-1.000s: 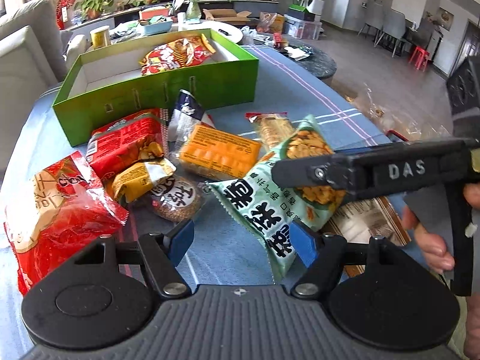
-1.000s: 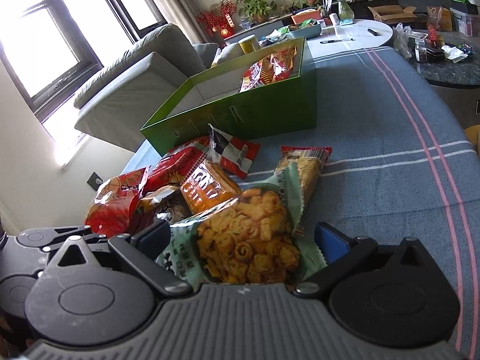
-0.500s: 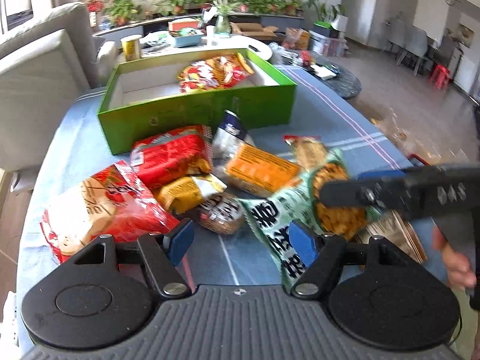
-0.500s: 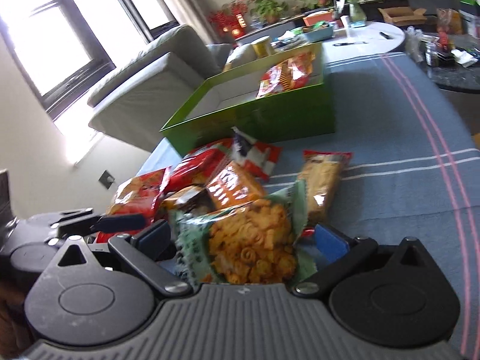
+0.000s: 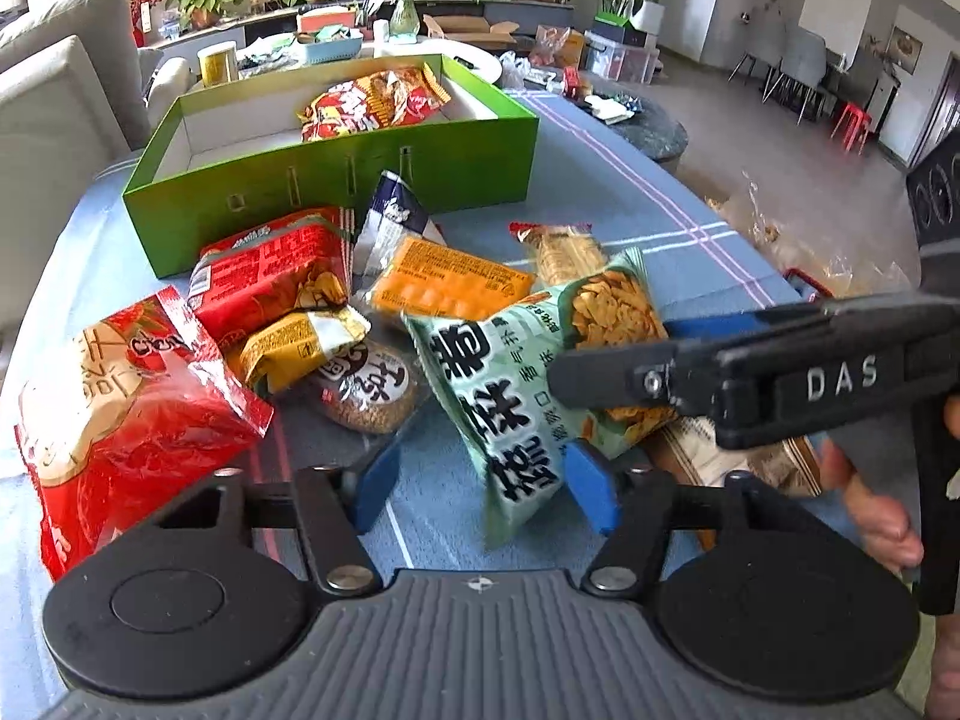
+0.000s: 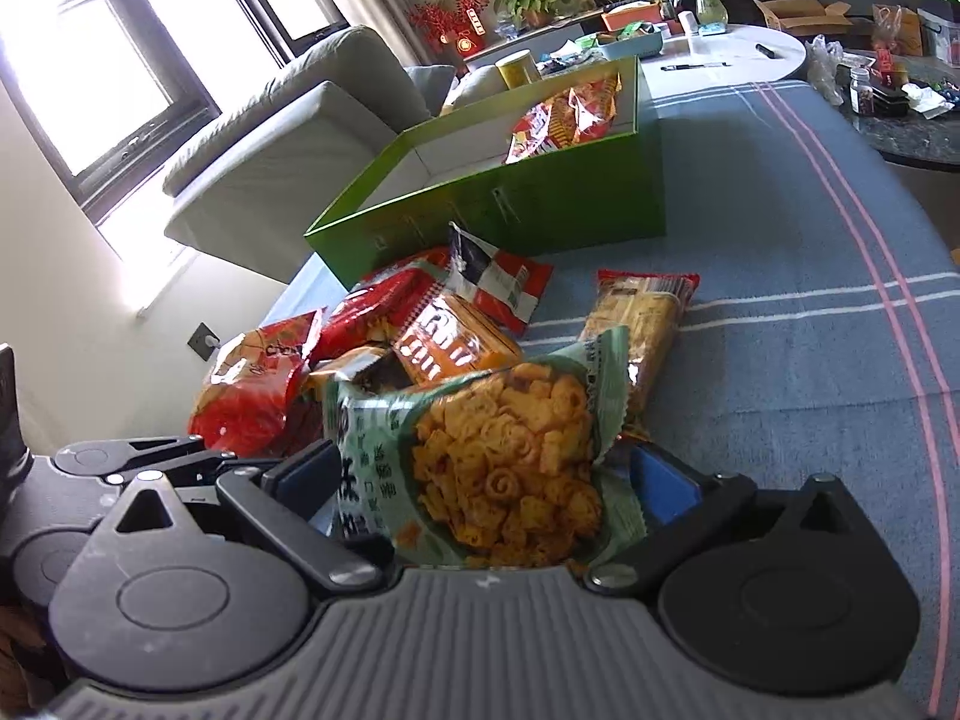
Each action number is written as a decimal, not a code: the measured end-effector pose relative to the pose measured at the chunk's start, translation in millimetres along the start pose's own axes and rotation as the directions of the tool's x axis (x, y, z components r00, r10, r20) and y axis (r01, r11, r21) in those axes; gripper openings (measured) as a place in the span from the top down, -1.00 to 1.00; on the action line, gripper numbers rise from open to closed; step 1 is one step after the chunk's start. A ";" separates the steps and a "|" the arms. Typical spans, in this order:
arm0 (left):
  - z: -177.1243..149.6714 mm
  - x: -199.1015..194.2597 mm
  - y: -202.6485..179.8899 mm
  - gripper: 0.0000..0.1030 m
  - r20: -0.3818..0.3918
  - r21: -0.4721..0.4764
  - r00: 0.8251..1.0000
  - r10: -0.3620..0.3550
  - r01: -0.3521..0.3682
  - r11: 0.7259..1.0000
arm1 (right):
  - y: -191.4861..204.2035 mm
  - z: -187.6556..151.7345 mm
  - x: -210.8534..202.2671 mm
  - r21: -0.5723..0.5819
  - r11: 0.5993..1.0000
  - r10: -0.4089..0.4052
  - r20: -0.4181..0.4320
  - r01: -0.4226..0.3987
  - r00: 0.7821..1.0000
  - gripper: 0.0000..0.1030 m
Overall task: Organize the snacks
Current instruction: 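Lift the green snack bag and carry it over the green box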
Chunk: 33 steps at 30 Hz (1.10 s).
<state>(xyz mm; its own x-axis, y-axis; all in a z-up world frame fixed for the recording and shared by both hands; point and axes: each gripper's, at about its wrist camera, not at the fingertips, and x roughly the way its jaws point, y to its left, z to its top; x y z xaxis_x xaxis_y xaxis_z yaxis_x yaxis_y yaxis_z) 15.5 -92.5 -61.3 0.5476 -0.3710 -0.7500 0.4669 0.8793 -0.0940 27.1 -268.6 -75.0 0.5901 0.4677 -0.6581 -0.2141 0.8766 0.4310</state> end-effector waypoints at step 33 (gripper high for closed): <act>56.2 -47.0 -5.8 0.12 0.255 0.074 0.966 0.037 -0.058 0.996 | 34.8 41.0 -36.9 -0.049 0.998 -0.025 0.227 0.037 0.974 -0.23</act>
<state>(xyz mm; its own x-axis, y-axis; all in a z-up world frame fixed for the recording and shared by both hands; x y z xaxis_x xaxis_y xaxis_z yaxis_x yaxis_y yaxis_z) 26.0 -97.0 11.3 0.7235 -0.4016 -0.5615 0.4843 0.8749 -0.0017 29.8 -260.0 -10.4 0.7563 0.4077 -0.5117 -0.2296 0.8978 0.3759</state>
